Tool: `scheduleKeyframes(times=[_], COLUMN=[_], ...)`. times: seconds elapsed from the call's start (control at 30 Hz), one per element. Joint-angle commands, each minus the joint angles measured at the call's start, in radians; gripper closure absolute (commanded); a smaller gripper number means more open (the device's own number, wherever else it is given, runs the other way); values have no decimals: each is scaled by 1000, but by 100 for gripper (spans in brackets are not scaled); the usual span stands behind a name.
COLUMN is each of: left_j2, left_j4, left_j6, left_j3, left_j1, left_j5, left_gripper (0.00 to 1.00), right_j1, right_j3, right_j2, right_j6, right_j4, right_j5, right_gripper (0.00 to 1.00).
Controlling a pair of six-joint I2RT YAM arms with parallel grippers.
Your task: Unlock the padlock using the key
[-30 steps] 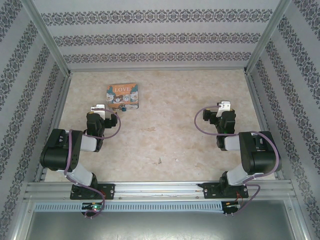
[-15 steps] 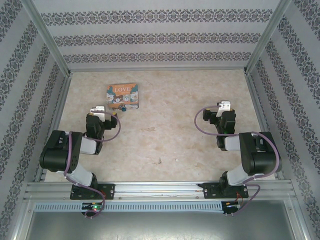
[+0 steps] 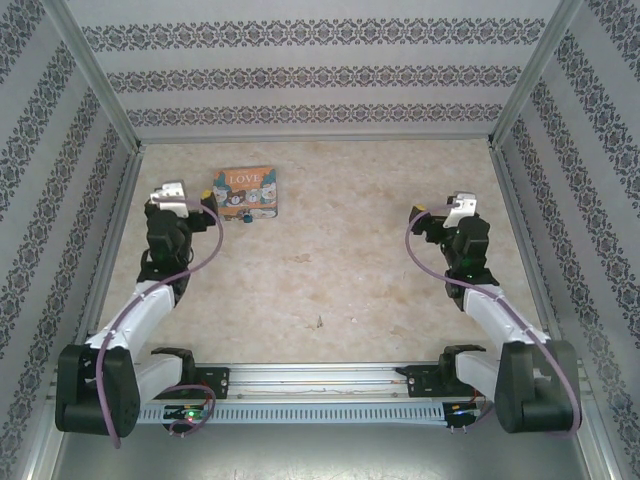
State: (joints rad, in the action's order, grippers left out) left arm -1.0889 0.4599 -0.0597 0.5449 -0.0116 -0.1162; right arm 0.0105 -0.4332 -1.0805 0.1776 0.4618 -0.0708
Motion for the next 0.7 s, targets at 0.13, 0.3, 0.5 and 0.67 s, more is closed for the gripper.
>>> scheduleKeyframes(times=[0.13,0.3,0.5,0.67], left_j2=[-86,-252,-508,-655], left_j4=[-429,-513,-599,-548], left_j6=[-180,-251,-291,-342], left_j3=[235,404,619,692], left_j1=[94,140,162,163], left_j5=[106,297,437,511], left_gripper=[1,1,1,1], right_j1=[6,15,47,65], right_j3=[-68,-47,-33,-40], right_j2=[106,127,140,145], right_j6=[237,335,371,380], right_j4=[-290,-301,-323,-344], right_j5=[-251,-347,-355,-317], right_gripper=[2,2,2,2])
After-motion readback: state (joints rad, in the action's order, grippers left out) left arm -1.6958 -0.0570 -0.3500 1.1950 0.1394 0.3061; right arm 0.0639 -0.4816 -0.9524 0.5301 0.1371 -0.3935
